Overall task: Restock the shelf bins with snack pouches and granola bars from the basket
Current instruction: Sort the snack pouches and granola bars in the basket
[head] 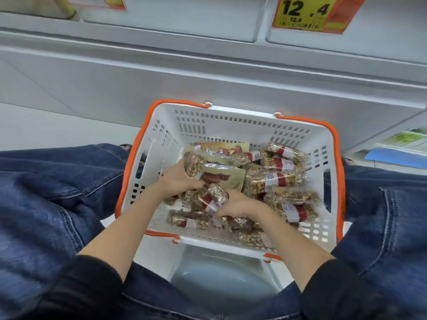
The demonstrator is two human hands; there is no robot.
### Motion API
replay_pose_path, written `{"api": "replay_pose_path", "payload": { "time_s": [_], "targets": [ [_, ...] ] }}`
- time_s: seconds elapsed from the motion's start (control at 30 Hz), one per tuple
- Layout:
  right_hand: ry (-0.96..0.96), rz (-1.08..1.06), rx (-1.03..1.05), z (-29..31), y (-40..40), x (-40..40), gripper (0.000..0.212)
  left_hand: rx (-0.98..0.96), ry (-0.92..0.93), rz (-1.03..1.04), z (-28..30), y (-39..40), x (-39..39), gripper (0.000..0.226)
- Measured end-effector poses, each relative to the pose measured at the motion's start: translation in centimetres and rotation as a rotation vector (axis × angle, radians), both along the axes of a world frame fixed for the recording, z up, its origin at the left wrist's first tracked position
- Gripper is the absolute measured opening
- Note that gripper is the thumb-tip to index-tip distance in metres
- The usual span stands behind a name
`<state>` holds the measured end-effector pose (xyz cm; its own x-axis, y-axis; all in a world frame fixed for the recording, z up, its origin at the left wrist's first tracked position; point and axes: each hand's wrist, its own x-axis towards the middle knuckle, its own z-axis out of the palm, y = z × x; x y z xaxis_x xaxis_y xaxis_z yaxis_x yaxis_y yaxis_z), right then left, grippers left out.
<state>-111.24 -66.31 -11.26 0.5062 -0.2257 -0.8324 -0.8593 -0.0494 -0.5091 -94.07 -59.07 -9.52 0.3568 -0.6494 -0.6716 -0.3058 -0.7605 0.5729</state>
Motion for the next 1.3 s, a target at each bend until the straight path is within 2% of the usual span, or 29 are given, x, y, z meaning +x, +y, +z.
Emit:
{"api": "replay_pose_path", "payload": {
  "time_s": [0.1,0.2,0.27,0.33,0.4,0.47,0.53,0.63,0.77,0.87,0.93,1.0,1.07,1.13,1.23,1.3],
  "targets": [
    [-0.133,-0.076,-0.116,4.3,-2.8,-0.7,0.083,-0.148,-0.138,-0.12,3.6,-1.2,-1.4,0.06],
    [-0.241,0.068,-0.54,8.9,-7.4,-3.0,0.077,-0.254,-0.26,-0.191,8.0,-4.2,-2.8,0.063],
    [-0.262,0.128,-0.879,10.1,-10.5,-5.5,0.073,-0.286,-0.405,-0.374,10.0,-6.6,-4.1,0.062],
    [-0.246,0.159,-1.008,9.2,-12.5,-8.5,0.082,-0.297,-0.5,-0.542,10.8,-8.8,-5.8,0.07],
    [-0.082,0.268,-0.839,7.3,-12.7,-11.0,0.099,-0.252,-0.5,-0.662,10.5,-10.6,-7.8,0.078],
    [0.105,0.39,-0.588,5.3,-12.0,-12.5,0.103,-0.2,-0.492,-0.76,9.6,-11.9,-9.6,0.083],
    [0.043,0.262,-0.472,5.4,-12.2,-12.7,0.091,-0.174,-0.489,-0.835,8.5,-12.5,-10.8,0.084],
    [-0.115,-0.089,-0.573,8.2,-13.6,-12.8,0.075,-0.21,-0.464,-0.886,7.0,-13.0,-12.6,0.087],
    [-0.216,-0.285,-0.842,9.9,-14.8,-13.8,0.065,-0.313,-0.395,-0.924,4.9,-14.6,-14.6,0.104],
    [-0.245,-0.19,-0.802,9.0,-14.4,-13.3,0.063,-0.192,-0.456,-1.073,2.3,-15.0,-14.4,0.104],
    [-0.284,-0.005,-0.728,7.4,-13.6,-12.3,0.058,-0.213,-0.434,-1.043,1.7,-14.0,-13.7,0.107],
    [-0.226,0.219,-0.704,4.9,-12.3,-11.6,0.062,-0.325,-0.335,-0.874,2.1,-11.9,-12.3,0.109],
    [-0.111,0.357,-0.703,2.5,-11.0,-11.5,0.065,-0.346,-0.264,-0.644,1.7,-8.8,-9.2,0.1],
    [-0.052,0.378,-0.714,1.7,-10.8,-11.2,0.064,-0.257,-0.303,-0.519,0.2,-5.1,-4.7,0.084],
    [-0.108,0.283,-0.747,3.0,-11.5,-9.6,0.063,0.03,-0.373,-0.572,-2.0,0.1,0.0,0.058],
    [-0.219,0.179,-0.801,4.2,-11.2,-8.0,0.058,0.189,-0.335,-0.636,-3.8,2.2,0.8,0.059]
  ]
}}
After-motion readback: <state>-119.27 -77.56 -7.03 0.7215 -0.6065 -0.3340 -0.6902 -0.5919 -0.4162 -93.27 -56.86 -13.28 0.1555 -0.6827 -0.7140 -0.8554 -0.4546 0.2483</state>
